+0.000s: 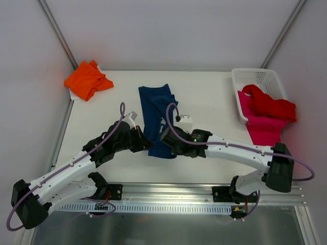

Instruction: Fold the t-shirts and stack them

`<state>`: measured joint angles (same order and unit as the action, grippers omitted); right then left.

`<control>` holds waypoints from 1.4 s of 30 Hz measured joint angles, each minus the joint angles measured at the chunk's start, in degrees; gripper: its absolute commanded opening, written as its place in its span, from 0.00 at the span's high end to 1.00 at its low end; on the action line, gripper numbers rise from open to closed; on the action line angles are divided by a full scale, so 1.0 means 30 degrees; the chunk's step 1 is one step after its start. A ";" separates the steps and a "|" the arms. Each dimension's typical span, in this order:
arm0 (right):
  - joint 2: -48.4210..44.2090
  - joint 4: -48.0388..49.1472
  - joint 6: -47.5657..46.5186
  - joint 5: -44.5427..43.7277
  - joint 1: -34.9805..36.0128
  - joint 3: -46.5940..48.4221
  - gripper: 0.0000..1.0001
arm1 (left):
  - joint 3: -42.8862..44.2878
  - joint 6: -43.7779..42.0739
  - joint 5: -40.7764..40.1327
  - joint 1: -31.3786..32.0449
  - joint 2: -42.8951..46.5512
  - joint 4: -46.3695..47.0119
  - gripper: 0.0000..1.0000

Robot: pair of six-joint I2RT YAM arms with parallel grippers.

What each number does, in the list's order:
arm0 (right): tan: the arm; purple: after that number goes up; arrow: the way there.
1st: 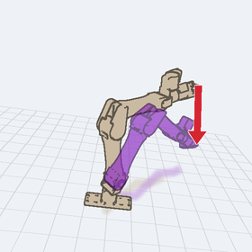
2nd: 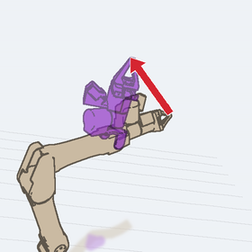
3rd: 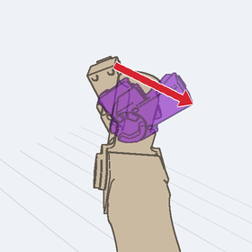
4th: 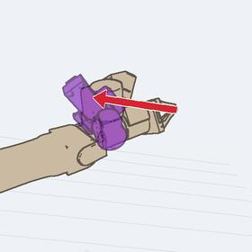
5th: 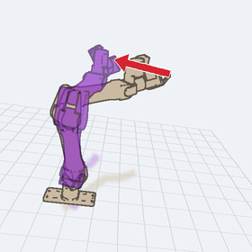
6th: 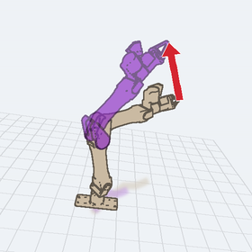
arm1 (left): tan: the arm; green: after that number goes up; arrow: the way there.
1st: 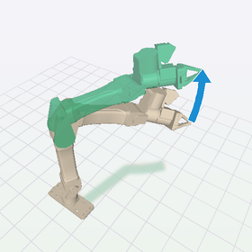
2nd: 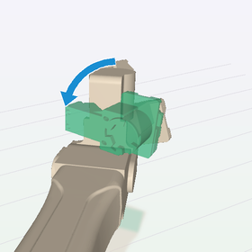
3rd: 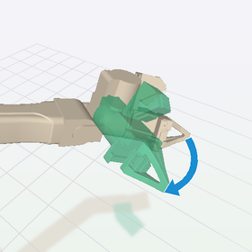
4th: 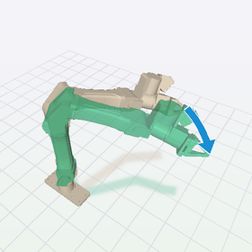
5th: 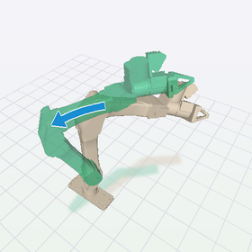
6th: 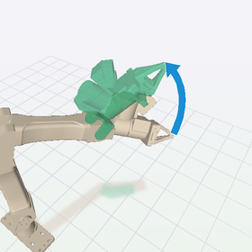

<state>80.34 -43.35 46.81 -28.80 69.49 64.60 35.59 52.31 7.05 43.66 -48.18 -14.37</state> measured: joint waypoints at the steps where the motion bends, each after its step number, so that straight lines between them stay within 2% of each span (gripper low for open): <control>1: 0.0364 0.0029 -0.0401 0.0240 -0.0430 0.0364 1.00 | 0.0182 -0.0109 -0.0299 -0.0109 -0.0197 0.0007 1.00; 8: 0.4488 0.0415 -0.4095 0.2616 -0.3687 0.4371 1.00 | 0.0678 -0.0525 -0.2543 -0.1778 -0.1610 0.0510 1.00; 16: 0.8466 0.0852 -0.6615 0.5013 -0.5792 0.7322 1.00 | 0.0670 -0.0787 -0.2346 -0.4357 -0.5187 0.2994 1.00; 27: 1.0440 0.1195 -0.7708 0.5625 -0.7526 0.7803 0.99 | 0.0073 -0.1020 -0.0015 -0.5756 -1.1191 0.8517 1.00; 35: 1.0870 0.1741 -0.8269 0.5938 -0.8706 0.8444 0.99 | 0.0699 -0.1290 0.0605 -0.6258 -1.2276 1.0018 1.00; 37: 1.1001 0.1945 -0.8393 0.6076 -0.8998 0.8670 0.74 | 0.0998 -0.1333 0.0576 -0.6346 -1.2298 1.0185 1.00; 38: 1.1103 0.2091 -0.8429 0.6178 -0.9129 0.8779 0.28 | 0.1137 -0.1348 0.0539 -0.6397 -1.2313 1.0244 1.00; 39: 1.1227 0.2178 -0.8466 0.6207 -0.9245 0.8939 0.10 | 0.1246 -0.1384 0.0495 -0.6441 -1.2327 1.0280 1.00; 40: 1.1358 0.2324 -0.8655 0.6200 -0.9340 0.9049 0.01 | 0.1311 -0.1413 0.0430 -0.6470 -1.2335 1.0309 1.00; 42: 1.1577 0.2535 -0.8896 0.6186 -0.9493 0.9136 0.01 | 0.1333 -0.1472 0.0233 -0.6572 -1.2349 1.0331 1.00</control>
<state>115.07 -35.75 20.12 -10.24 41.01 92.01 39.59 47.90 7.75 23.94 -85.23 16.62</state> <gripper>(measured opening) 0.965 0.011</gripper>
